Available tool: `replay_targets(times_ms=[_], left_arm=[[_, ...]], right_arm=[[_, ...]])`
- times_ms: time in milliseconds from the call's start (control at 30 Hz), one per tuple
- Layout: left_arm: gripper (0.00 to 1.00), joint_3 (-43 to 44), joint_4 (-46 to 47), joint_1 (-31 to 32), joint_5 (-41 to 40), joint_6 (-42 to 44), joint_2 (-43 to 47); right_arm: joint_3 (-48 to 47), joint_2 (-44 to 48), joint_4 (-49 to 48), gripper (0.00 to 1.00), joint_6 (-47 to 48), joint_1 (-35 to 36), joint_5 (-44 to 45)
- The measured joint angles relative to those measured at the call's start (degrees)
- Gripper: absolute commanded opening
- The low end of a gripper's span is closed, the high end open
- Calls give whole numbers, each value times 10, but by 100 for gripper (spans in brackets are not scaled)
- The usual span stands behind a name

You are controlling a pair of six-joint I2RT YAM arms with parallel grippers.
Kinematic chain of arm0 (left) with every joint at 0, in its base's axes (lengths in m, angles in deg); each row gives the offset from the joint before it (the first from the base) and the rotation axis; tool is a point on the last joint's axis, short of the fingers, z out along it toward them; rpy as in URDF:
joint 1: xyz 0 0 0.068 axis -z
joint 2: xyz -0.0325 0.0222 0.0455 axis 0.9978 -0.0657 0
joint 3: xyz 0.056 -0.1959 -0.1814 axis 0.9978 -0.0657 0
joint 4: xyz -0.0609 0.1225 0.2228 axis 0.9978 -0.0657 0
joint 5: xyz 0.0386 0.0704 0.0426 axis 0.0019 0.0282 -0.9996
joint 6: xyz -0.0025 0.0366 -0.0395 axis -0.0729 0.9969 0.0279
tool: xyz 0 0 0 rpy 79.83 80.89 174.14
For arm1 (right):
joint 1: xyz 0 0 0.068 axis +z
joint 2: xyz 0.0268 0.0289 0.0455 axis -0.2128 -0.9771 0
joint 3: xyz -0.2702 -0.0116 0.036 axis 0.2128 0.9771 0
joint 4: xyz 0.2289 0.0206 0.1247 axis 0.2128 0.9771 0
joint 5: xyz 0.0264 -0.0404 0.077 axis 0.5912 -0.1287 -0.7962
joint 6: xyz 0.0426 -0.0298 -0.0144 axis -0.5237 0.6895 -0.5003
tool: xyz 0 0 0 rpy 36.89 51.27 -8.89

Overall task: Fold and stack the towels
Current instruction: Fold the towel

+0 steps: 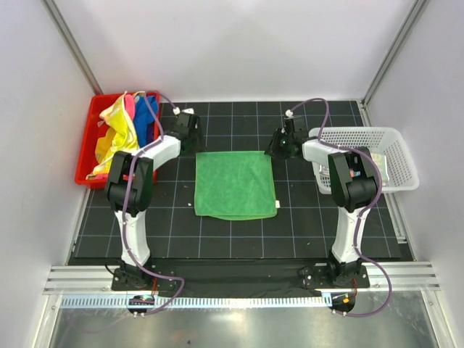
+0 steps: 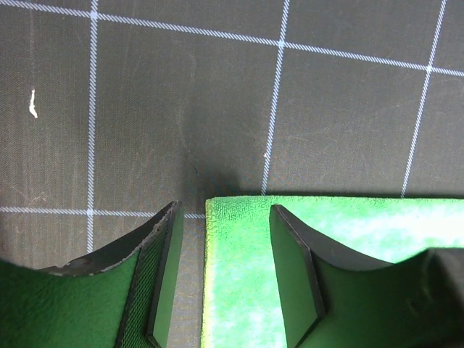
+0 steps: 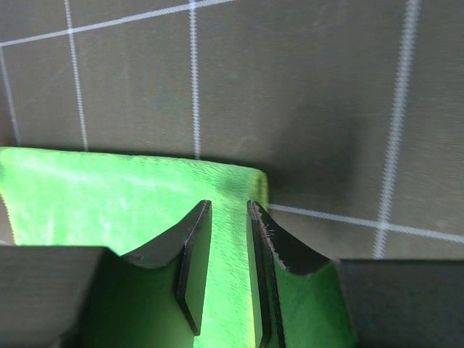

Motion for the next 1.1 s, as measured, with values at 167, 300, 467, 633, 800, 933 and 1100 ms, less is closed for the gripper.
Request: replay_targets(times_ms=[167, 300, 467, 633, 800, 933, 1100], left_arm=[[57, 1, -4, 0, 14, 3, 0], [57, 9, -8, 0, 18, 4, -3], [56, 16, -9, 0, 19, 8, -16], [56, 16, -14, 0, 20, 10, -32], [55, 16, -14, 0, 21, 10, -35], [56, 12, -9, 0, 20, 10, -35], [58, -2, 10, 0, 24, 10, -28]], right_arm=[[0, 7, 18, 38, 22, 0, 21], [-3, 6, 32, 43, 38, 5, 35], [-26, -3, 40, 46, 57, 20, 50], [-45, -19, 51, 46, 69, 35, 70], [-47, -22, 53, 45, 73, 40, 82], [-47, -23, 53, 46, 73, 41, 88], [-47, -23, 52, 46, 75, 41, 91]])
